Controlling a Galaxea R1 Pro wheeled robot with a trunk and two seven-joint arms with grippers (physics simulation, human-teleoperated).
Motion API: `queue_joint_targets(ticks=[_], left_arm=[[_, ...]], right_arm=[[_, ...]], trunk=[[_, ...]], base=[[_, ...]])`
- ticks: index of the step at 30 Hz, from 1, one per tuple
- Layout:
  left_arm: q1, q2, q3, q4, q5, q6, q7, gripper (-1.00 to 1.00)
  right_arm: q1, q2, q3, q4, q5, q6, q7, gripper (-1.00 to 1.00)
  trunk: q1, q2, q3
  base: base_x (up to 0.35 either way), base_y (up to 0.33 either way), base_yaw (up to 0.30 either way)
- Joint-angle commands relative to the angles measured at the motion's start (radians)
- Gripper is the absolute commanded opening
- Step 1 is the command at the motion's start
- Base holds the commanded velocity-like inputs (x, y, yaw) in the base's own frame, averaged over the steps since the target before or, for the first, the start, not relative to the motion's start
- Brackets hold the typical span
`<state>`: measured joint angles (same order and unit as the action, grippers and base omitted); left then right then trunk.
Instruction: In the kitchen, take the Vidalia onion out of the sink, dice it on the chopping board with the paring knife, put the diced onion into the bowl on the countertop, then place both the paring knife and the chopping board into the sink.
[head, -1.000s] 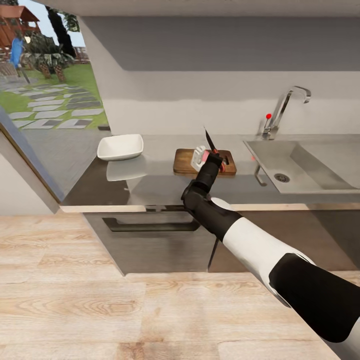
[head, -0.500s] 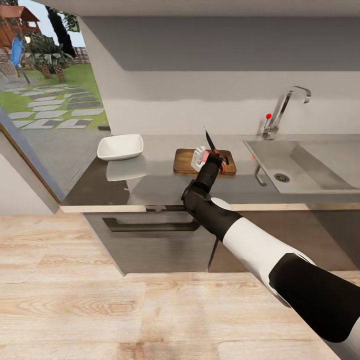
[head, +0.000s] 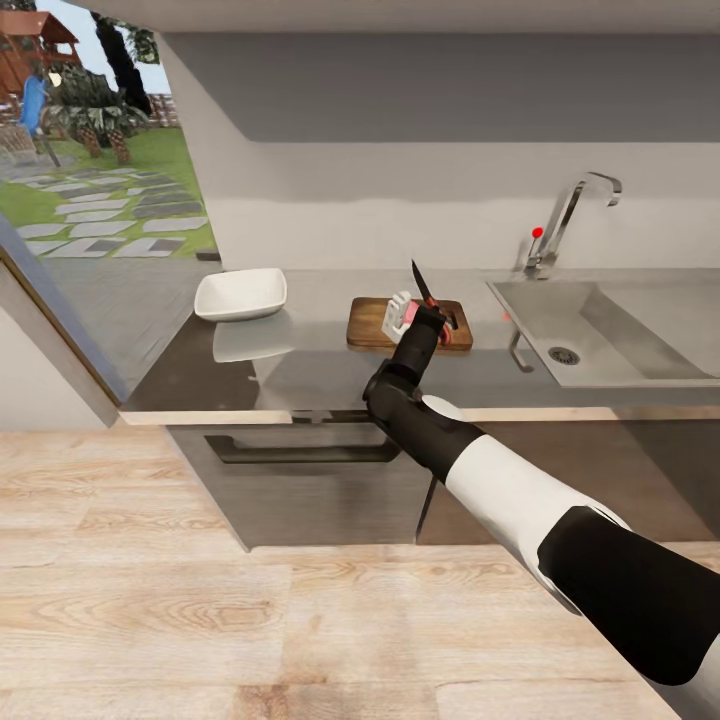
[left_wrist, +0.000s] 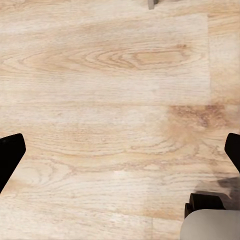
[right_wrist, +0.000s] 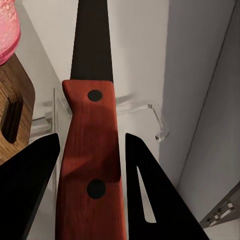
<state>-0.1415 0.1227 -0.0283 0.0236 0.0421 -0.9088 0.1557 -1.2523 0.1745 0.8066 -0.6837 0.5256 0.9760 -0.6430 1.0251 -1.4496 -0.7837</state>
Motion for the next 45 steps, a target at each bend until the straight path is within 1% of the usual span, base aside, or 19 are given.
queue_joint_targets(ticks=[1,19,24,34,38,41,43,45], left_arm=[[-0.001,0.000,-0.003,0.002,0.004,-0.004,0.001,1.00],[-0.001,0.000,-0.003,0.002,0.004,-0.004,0.001,1.00],[-0.001,0.000,-0.003,0.002,0.004,-0.005,0.001,1.00],[-0.001,0.000,-0.004,0.002,0.004,-0.005,0.001,1.00],[-0.001,0.000,-0.004,0.002,0.004,-0.005,0.001,1.00],[-0.001,0.000,-0.003,0.002,0.004,-0.005,0.001,1.00],[-0.001,0.000,-0.004,0.002,0.004,-0.005,0.001,1.00],[-0.001,0.000,-0.004,0.002,0.004,-0.005,0.001,1.00]], right_arm=[[-0.001,0.000,0.003,0.001,-0.006,0.003,-0.007,-1.00],[-0.001,0.000,0.003,0.000,-0.008,-0.004,-0.005,-1.00],[-0.001,0.000,0.003,0.000,-0.012,-0.030,0.000,-1.00],[-0.001,0.000,0.003,0.002,-0.015,-0.049,0.011,-1.00],[-0.001,0.000,0.003,0.006,-0.016,-0.060,0.059,-1.00],[-0.001,0.000,0.003,0.024,-0.016,-0.062,0.079,-1.00],[-0.001,0.000,0.002,0.045,-0.049,-0.106,0.151,-1.00],[-0.001,0.000,0.002,0.046,-0.050,-0.108,0.155,-1.00]], trunk=[[0.000,0.000,-0.001],[0.000,0.000,-0.001],[0.000,0.000,-0.001],[0.000,0.000,-0.001],[0.000,0.000,-0.001],[0.000,0.000,-0.001],[0.000,0.000,-0.001],[0.000,0.000,-0.001]], base=[[0.000,0.000,0.000],[0.000,0.000,0.000],[0.000,0.000,0.000],[0.000,0.000,0.000],[0.000,0.000,0.000],[0.000,0.000,0.000],[0.000,0.000,0.000],[0.000,0.000,0.000]])
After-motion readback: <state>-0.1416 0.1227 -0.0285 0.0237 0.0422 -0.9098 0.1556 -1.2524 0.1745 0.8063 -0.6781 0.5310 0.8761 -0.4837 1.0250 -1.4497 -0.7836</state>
